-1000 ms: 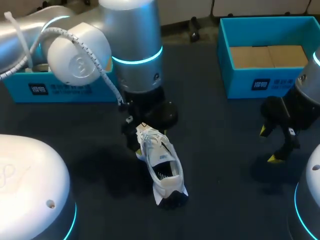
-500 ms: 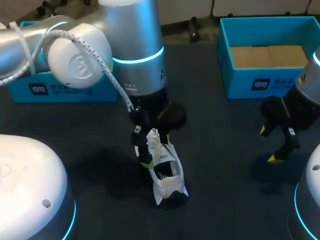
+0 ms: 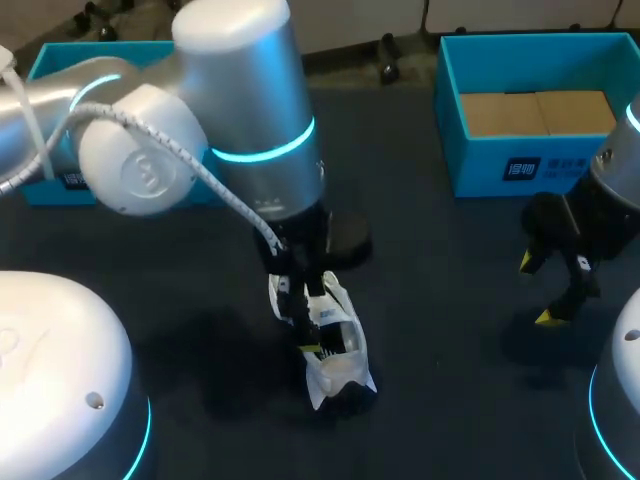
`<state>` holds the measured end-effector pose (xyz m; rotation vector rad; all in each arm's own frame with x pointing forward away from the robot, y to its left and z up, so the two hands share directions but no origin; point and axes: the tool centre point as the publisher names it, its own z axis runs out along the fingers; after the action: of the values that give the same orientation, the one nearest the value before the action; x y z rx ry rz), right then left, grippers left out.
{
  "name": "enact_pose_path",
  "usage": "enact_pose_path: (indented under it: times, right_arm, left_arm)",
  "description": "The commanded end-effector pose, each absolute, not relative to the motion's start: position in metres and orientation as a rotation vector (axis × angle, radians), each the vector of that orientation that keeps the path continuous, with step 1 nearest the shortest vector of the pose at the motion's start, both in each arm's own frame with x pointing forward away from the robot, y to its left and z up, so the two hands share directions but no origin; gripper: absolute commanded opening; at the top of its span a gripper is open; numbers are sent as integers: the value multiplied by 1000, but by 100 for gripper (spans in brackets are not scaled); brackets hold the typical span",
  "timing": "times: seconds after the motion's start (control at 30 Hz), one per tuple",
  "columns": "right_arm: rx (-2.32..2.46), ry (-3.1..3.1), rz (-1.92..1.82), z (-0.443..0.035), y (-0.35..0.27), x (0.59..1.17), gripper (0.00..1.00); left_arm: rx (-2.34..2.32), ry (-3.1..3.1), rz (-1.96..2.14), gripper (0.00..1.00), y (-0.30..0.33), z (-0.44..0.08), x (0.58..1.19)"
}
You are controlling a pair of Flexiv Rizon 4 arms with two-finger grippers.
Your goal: Take the shoe out of the shoebox, open the shoe tongue, remove and reinsert the insole, then place the shoe into the shoebox
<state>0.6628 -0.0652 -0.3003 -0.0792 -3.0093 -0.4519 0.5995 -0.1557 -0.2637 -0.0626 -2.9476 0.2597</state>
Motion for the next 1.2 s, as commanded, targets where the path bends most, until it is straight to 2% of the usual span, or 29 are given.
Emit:
enact_pose_path:
  times: [0.03,1.2]
  right_arm:
    - [-78,-3011,-451,-301,-65,662,100]
    - [-78,-3011,-451,-301,-65,662,100]
  left_arm:
    - [-48,-2932,234,100,-170,-282,596]
    - [192,-2881,14,100,-201,-377,582]
